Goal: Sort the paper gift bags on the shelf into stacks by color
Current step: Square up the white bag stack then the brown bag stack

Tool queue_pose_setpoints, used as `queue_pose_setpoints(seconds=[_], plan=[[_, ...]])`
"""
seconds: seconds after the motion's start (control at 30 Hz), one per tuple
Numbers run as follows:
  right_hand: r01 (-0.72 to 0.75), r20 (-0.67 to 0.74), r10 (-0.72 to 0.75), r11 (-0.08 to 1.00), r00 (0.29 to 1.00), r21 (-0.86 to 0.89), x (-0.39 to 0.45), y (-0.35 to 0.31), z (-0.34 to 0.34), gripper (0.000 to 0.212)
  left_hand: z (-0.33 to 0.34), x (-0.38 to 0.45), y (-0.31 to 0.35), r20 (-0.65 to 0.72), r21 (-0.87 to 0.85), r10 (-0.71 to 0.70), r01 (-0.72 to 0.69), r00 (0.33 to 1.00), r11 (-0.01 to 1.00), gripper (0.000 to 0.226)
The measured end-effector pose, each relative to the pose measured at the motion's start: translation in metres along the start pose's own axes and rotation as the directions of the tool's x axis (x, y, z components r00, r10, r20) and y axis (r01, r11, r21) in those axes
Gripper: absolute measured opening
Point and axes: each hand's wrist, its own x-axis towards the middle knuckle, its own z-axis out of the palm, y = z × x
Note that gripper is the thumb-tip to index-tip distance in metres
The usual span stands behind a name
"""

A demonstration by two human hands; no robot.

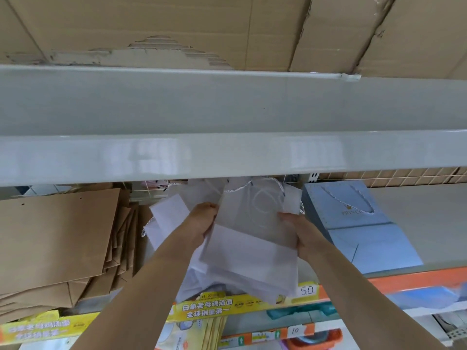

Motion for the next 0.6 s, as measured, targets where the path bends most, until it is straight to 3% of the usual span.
queue_pose_setpoints(seconds=[0.17,0.27,0.33,0.4,0.43,0.5,0.6], plan=[[0.005,-0.015,-0.006,0.995,1.0,-0.097,0.007,-0.01,-0.014,0.027,0.016,-0.008,0.0,0.008,-0.09,-0.014,0.015,1.0,0.996,0.027],[0.089,-0.007,-0.09,0.989,0.996,-0.122,0.008,-0.018,-0.024,0.022,0.014,-0.001,0.001,-0.058,0.024,0.022,-0.021,0.998,0.999,0.029],[0.128,-0.043,-0.136,0.98,0.99,-0.155,0.007,-0.023,-0.03,0.025,0.002,0.009,0.001,-0.185,0.295,0.158,-0.099,0.97,0.95,0.029],[0.166,-0.131,-0.189,0.971,0.973,-0.169,0.005,-0.025,-0.038,0.025,-0.02,0.019,-0.001,-0.243,0.721,0.323,-0.052,0.915,0.691,0.041],[0.188,-0.183,-0.216,0.969,0.959,-0.157,0.006,-0.027,-0.044,0.027,-0.032,0.024,-0.001,-0.237,0.831,0.337,0.011,0.911,0.556,0.054],[0.204,-0.227,-0.211,0.977,0.951,-0.056,0.004,-0.031,-0.052,0.032,-0.05,0.033,-0.002,-0.232,0.911,0.251,0.12,0.94,0.395,0.075],[0.164,-0.191,-0.132,0.973,0.973,0.161,-0.005,-0.041,-0.062,0.016,-0.059,0.038,-0.003,-0.264,0.957,0.245,0.221,0.933,0.189,0.095]])
